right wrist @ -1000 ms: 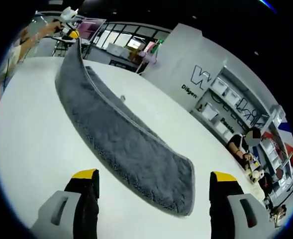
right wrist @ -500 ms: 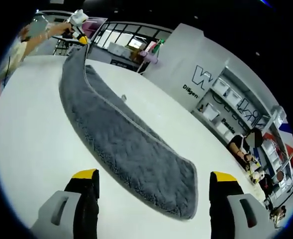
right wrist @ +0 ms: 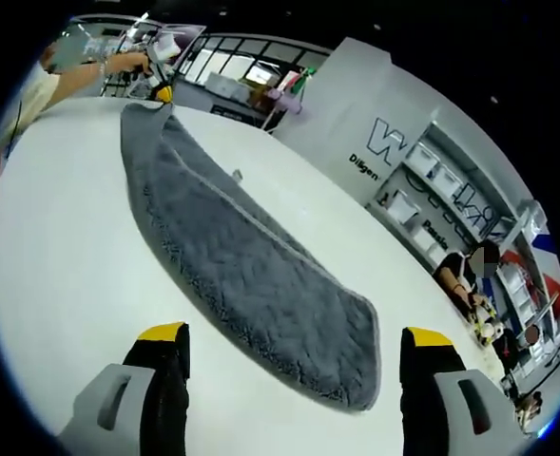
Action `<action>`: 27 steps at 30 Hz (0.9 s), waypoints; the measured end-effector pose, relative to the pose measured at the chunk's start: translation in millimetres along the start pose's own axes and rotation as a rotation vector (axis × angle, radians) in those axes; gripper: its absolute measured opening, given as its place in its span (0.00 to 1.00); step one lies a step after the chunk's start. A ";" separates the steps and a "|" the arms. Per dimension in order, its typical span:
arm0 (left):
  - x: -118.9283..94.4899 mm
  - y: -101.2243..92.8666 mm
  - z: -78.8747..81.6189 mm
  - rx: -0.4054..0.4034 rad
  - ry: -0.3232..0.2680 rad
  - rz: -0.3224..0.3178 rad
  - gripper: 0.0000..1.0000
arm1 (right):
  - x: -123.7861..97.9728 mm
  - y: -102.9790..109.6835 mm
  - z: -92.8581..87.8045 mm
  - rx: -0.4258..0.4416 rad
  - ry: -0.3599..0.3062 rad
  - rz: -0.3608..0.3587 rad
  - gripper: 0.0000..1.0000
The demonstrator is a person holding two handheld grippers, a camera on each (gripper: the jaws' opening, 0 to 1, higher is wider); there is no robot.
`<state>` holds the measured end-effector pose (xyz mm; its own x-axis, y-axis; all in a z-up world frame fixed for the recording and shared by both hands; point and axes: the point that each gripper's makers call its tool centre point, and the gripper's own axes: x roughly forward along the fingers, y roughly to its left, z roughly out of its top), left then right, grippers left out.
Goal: Fold the towel on the table until its edges align and the towel forms a compact rectangular stack.
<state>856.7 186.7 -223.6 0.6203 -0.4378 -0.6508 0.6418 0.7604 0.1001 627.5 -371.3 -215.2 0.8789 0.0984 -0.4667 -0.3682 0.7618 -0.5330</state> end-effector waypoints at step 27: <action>-23.2 -5.3 -15.5 -0.038 -0.023 0.088 0.37 | 7.0 -6.9 32.1 -0.029 -0.044 0.016 0.88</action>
<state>831.9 200.3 -220.7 0.6837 -0.3794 -0.6233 0.5673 0.8136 0.1270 646.0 -355.3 -192.1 0.8853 0.1392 -0.4437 -0.3903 0.7412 -0.5461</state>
